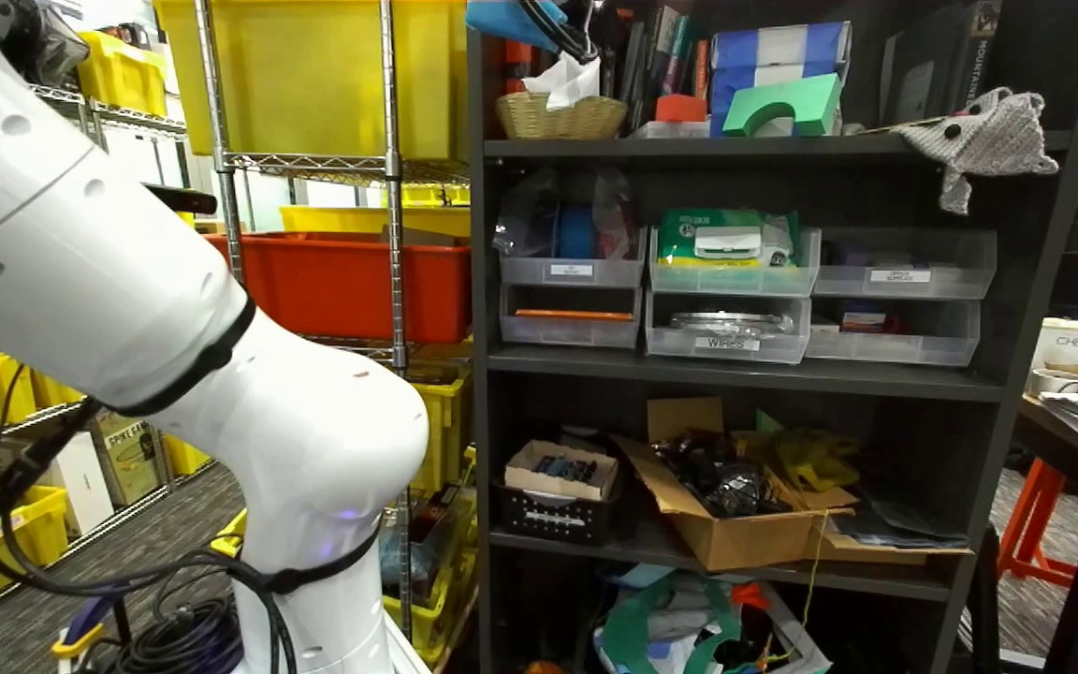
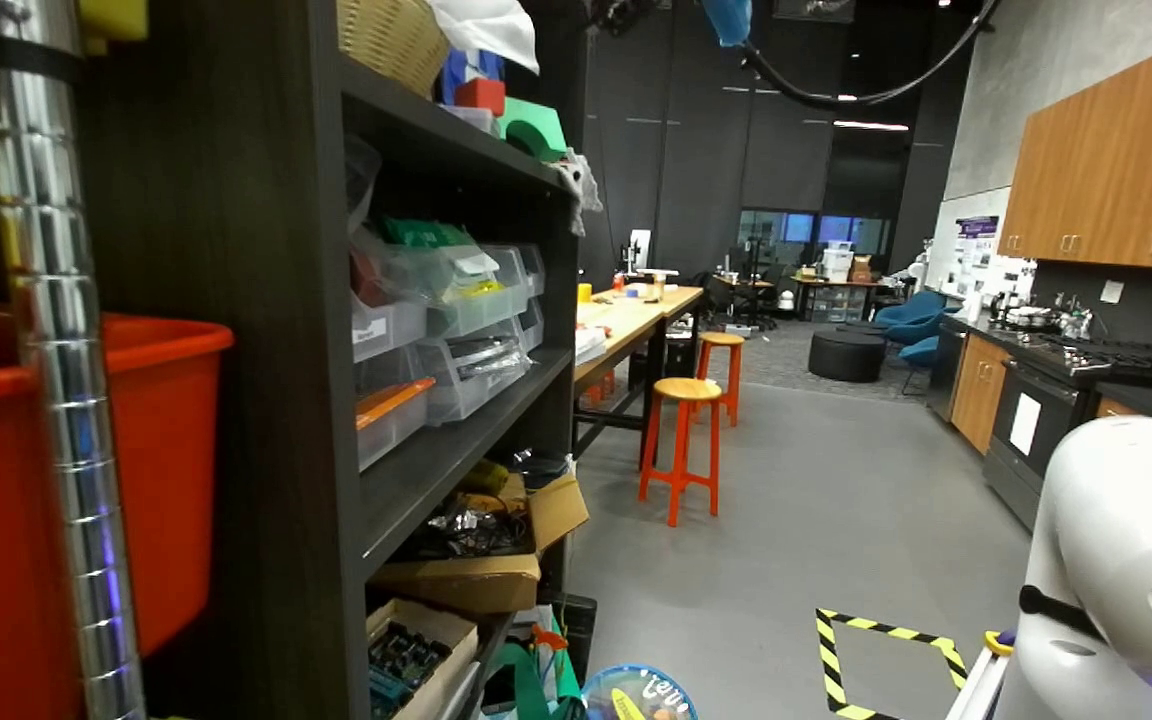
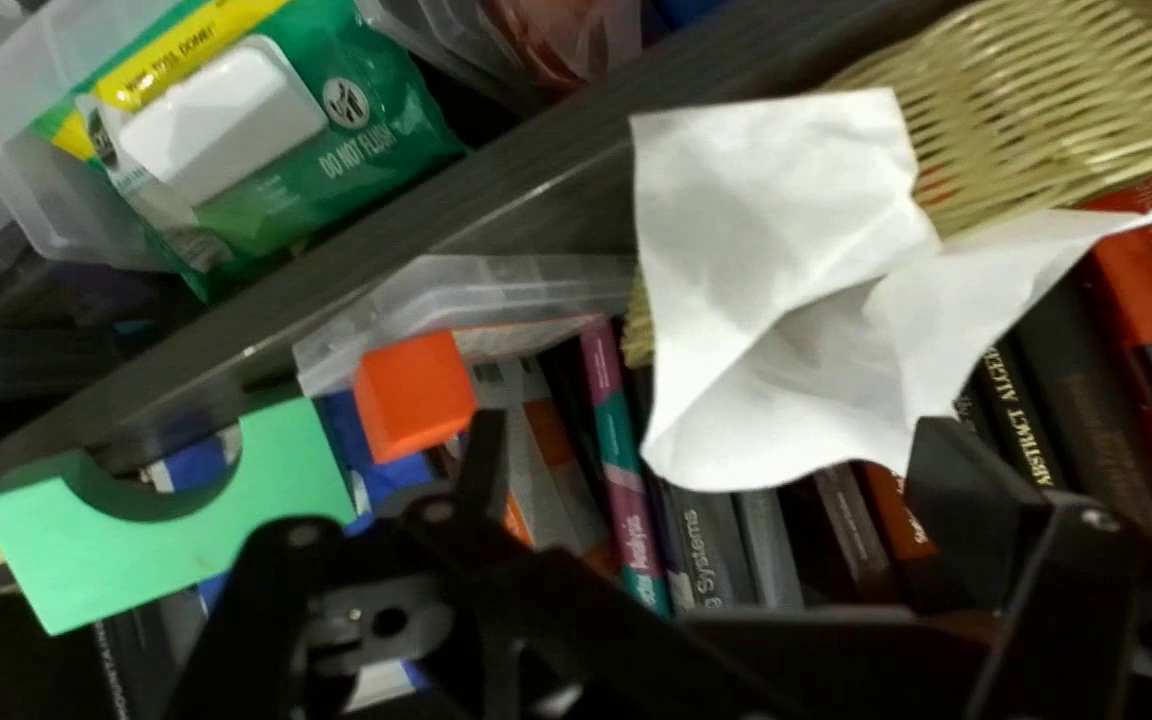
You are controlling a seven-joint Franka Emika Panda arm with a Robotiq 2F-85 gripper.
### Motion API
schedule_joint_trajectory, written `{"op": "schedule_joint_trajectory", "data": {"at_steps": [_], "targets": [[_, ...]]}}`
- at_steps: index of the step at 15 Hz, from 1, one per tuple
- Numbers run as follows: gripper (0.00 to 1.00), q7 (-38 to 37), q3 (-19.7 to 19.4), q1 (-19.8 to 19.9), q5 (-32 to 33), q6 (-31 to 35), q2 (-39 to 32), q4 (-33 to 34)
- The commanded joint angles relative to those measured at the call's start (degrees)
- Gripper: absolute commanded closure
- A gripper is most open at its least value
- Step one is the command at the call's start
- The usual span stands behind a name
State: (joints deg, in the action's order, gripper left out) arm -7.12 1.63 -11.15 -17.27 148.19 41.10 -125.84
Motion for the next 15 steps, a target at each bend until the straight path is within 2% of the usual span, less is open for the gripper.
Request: {"op": "schedule_joint_trajectory", "data": {"at_steps": [1,5,11,12,13,15], "targets": [[0.0,3.54,-5.03,-3.61,-4.77,-4.79,-1.64,0.86],[0.0,7.36,-7.7,-5.51,-9.5,-10.4,-3.05,2.45],[0.0,9.86,-7.23,-5.1,-13.01,-15.16,-4.42,5.09],[0.25,10.13,-7.03,-4.98,-13.22,-15.5,-4.63,5.49],[0.26,10.37,-6.89,-4.93,-13.43,-15.78,-4.84,5.92],[0.39,10.62,-6.58,-4.82,-13.63,-16.22,-5.34,6.72]]}}
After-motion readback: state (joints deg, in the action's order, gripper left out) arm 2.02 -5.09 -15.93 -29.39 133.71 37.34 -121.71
